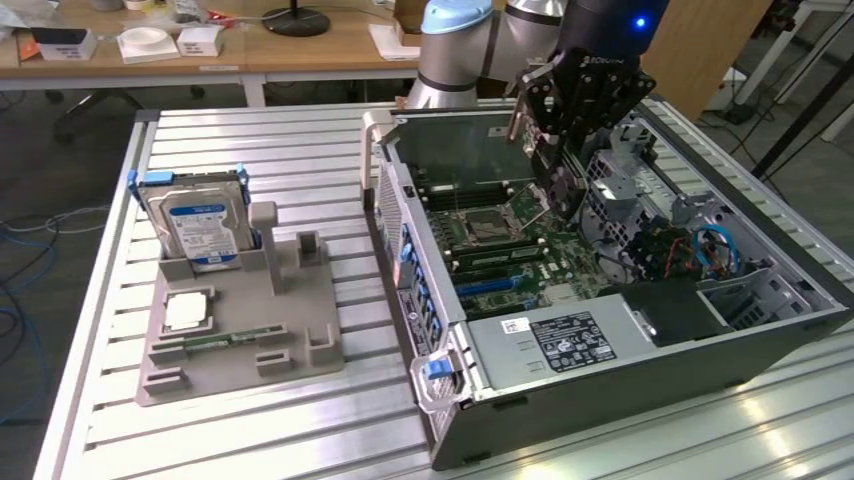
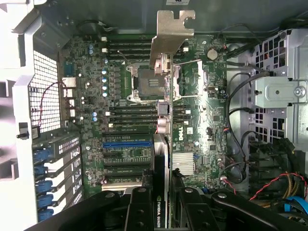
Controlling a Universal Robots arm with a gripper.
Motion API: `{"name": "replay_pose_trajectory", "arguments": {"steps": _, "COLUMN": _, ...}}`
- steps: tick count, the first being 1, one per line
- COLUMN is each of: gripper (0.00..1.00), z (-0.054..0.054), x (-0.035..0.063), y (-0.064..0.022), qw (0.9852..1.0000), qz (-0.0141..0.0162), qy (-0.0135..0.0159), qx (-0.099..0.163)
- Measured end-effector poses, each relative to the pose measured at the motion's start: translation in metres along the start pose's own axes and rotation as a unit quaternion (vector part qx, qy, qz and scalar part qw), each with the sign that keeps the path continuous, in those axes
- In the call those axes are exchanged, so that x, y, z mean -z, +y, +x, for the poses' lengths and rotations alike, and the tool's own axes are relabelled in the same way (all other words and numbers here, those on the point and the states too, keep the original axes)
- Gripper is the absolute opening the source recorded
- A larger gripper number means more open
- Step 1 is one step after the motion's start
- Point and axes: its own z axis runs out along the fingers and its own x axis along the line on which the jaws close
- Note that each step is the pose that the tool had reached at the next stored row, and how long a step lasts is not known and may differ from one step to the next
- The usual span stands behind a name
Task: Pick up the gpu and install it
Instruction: 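Insert the gpu into the slot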
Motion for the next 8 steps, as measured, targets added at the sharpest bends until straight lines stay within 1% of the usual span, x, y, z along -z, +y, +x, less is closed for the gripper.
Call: {"name": "replay_pose_trajectory", "arguments": {"steps": 8, "gripper": 0.26, "z": 0.0, "x": -0.0002, "y": 0.0, "qw": 1.0, "qz": 0.0001, "qy": 0.0, "qx": 0.0}}
